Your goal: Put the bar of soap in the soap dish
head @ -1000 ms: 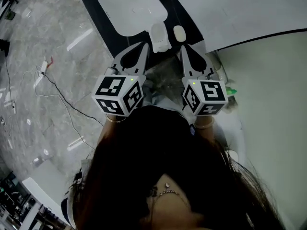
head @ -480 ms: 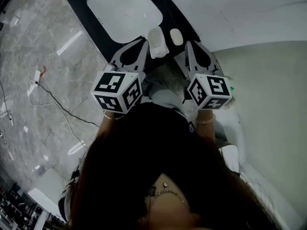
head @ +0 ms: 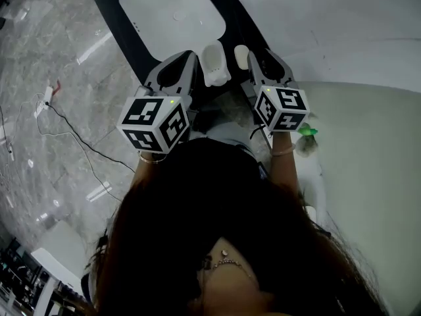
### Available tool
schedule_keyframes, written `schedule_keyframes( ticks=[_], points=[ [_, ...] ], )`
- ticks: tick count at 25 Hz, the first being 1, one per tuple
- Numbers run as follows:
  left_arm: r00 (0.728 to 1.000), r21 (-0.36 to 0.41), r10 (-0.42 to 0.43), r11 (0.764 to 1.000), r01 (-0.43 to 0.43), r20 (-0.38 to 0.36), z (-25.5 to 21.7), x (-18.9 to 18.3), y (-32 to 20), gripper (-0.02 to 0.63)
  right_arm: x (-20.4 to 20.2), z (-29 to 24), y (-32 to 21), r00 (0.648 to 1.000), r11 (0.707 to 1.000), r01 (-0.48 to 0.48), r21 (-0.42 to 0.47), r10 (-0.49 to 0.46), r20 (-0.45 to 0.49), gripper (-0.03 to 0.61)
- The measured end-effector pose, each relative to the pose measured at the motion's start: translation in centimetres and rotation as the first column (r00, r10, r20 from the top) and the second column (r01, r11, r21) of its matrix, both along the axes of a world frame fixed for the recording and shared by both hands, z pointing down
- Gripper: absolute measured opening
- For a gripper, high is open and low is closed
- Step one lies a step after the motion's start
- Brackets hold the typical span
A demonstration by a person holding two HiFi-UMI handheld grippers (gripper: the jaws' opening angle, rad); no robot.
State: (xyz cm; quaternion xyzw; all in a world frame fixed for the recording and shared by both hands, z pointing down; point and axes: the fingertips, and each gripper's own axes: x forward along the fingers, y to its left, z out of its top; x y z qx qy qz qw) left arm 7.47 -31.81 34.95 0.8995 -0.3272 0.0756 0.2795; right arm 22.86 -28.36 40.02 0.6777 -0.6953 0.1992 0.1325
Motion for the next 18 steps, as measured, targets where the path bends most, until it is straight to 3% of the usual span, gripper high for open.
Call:
schedule_keyframes(
  ticks=[9, 18],
  points=[
    [0.997, -0.063, -0.068, 0.996, 0.07, 0.036, 2.5, -0.2, -1.2, -0.005, 1.8, 6.5, -2.4, 0.998, 0.988, 0.059, -0.142, -0.058, 0.008, 0.244],
    [0.995, -0.113, -0.076, 0.99, 0.084, 0.071, 4.2, -0.2, -1.2, -0.005, 3.3, 14.7, -2.5, 0.996, 0.936, 0.081, -0.343, -0.085, 0.004, 0.29]
  ],
)
